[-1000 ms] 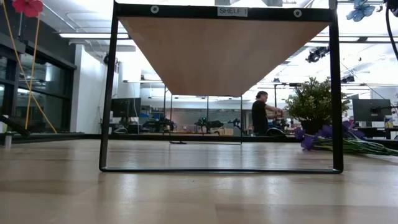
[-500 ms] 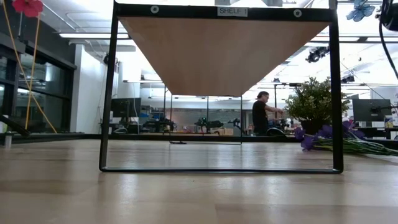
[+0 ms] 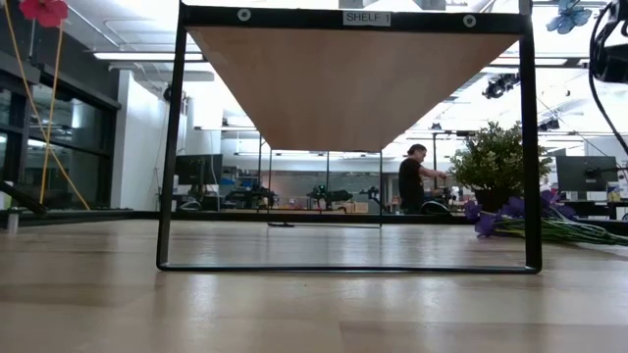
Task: Pick and place flowers into a vace then onto a shelf
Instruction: Put the violet flowers into the right transparent vase
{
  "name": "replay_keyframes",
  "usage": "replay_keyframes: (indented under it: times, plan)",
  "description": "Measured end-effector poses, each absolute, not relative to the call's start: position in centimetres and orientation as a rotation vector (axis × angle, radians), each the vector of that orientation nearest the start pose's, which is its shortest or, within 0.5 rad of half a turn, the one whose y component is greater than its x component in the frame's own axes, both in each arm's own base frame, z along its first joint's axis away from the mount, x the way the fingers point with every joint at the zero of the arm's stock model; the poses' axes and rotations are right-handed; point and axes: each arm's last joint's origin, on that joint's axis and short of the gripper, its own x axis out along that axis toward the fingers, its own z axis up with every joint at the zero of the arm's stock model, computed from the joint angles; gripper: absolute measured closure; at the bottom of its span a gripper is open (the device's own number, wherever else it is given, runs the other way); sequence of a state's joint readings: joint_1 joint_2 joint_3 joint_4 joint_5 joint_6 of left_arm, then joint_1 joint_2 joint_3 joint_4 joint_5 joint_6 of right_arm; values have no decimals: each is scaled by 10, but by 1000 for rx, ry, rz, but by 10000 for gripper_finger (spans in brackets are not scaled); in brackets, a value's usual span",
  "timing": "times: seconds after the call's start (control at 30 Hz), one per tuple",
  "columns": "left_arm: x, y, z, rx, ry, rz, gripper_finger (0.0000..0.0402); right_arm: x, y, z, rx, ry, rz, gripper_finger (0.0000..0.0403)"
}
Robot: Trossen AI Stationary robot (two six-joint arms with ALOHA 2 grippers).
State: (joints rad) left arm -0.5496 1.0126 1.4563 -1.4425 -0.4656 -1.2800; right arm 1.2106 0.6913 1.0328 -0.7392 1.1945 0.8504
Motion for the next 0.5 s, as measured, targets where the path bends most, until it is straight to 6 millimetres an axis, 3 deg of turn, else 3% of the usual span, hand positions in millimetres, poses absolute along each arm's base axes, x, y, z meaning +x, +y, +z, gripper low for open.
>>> replay_keyframes:
  times: [0.2,0.5]
  plan:
    - [114,-55,408,-713,755,465,81,56,68,385,402,51,-151,289]
    - [114,-55,408,-713,756,465,82,54,63,387,323,15,-221,289]
